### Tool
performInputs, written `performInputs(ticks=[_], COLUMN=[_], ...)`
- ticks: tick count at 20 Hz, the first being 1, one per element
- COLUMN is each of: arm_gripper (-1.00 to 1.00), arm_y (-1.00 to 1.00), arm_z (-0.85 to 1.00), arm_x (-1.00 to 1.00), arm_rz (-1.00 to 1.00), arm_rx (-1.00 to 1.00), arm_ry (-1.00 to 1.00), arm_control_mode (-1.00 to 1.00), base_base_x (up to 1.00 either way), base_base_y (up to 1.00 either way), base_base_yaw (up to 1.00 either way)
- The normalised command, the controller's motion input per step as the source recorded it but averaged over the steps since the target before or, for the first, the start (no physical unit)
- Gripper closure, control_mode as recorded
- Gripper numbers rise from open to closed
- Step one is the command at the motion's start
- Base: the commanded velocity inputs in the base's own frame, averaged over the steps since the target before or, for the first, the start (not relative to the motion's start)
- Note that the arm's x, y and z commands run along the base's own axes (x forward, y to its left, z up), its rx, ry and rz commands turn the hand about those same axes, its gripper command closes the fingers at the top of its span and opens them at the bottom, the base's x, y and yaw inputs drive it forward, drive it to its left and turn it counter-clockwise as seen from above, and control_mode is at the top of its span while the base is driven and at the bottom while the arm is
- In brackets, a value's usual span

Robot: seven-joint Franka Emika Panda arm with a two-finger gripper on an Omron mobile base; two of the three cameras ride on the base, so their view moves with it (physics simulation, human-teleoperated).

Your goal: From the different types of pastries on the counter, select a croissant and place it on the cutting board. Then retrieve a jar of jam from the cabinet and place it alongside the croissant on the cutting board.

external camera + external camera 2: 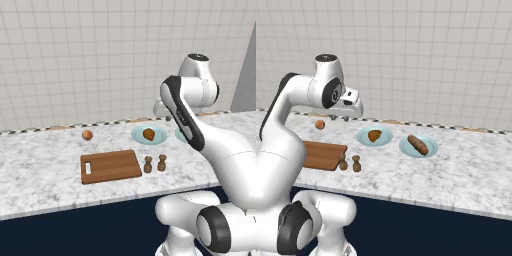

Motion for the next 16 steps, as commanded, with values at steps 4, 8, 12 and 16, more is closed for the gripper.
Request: performInputs(ticks=[4,8,12,16], arm_gripper=[-1.0,-1.0,-1.0,-1.0], arm_y=[0.08,0.12,-0.22,-0.08], arm_z=[0.0,-0.36,-0.62,-0.62], arm_x=[0.05,0.83,1.0,0.95], arm_rz=[0.0,-0.01,0.01,0.0], arm_rx=[0.0,-0.01,0.0,0.0], arm_ry=[0.0,0.03,0.13,0.26], arm_control_mode=[-1.0,-1.0,-1.0,-1.0], base_base_x=[0.0,0.0,0.0,0.0], base_base_y=[0.0,0.0,0.0,0.0], base_base_yaw=[0.0,0.0,0.0,0.0])
